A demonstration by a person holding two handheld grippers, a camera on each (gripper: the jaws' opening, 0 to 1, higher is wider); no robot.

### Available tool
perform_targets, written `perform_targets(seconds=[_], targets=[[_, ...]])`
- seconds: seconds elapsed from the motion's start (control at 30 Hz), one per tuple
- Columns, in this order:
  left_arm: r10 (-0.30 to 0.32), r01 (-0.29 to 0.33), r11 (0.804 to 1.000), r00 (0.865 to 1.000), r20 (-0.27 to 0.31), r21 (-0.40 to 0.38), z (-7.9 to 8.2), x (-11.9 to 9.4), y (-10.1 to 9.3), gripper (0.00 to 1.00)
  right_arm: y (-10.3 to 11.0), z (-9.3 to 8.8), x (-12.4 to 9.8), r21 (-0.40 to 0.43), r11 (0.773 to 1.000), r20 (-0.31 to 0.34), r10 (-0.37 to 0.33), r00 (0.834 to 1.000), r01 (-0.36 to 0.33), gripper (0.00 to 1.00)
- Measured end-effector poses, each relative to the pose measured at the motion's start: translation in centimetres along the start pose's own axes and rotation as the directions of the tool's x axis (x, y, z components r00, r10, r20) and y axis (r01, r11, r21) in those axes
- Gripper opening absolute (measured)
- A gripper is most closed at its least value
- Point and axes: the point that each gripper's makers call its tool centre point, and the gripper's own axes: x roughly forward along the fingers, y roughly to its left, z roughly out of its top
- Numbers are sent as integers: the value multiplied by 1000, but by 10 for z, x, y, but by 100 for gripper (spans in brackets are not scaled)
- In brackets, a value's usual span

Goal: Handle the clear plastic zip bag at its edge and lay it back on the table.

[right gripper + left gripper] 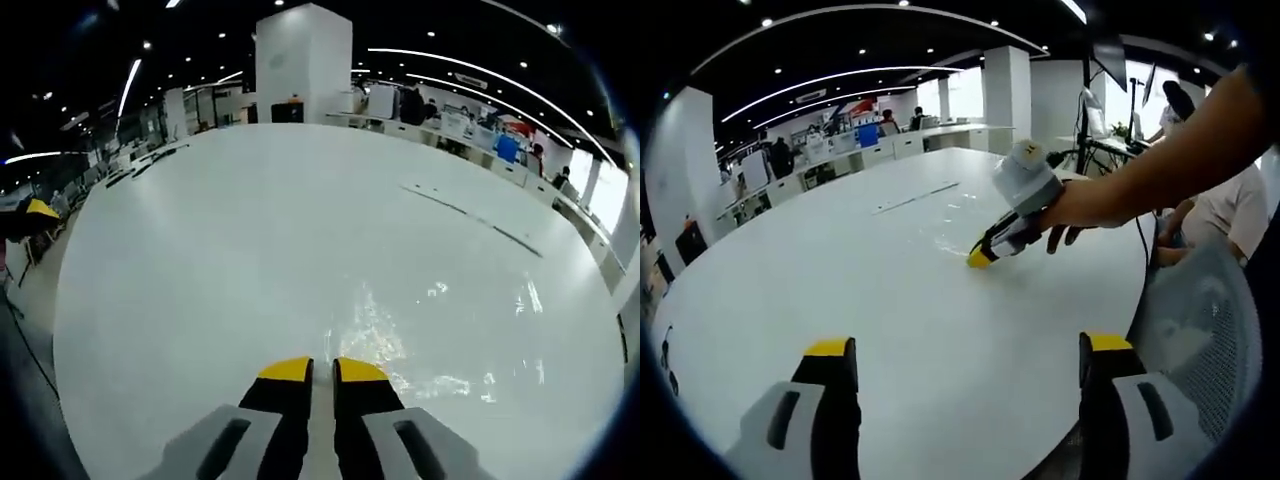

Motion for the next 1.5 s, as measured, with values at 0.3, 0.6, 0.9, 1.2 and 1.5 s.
perform_targets(seconds=[0.3,0.6,0.9,1.2,1.5], targets=[[-11,11,1000,1000,2,-6,-1,2,-5,89,2,-19,-26,15,997,-14,70,997,-70,9],[-19,19,1000,1000,5,-8,1,4,-7,89,-9,-8,-6,47,998,6,30,1000,-30,21],[3,-2,1000,1000,24,-20,5,-1,-2,87,-13,-13,-3,-15,999,-53,36,998,-37,0],[-18,18,1000,1000,0,-8,-3,4,-11,85,-4,-21,-11,42,993,-71,116,991,-113,0],[-28,28,999,1000,-6,-22,-4,7,-11,84,11,-35,-26,-38,979,-141,195,971,-202,0]])
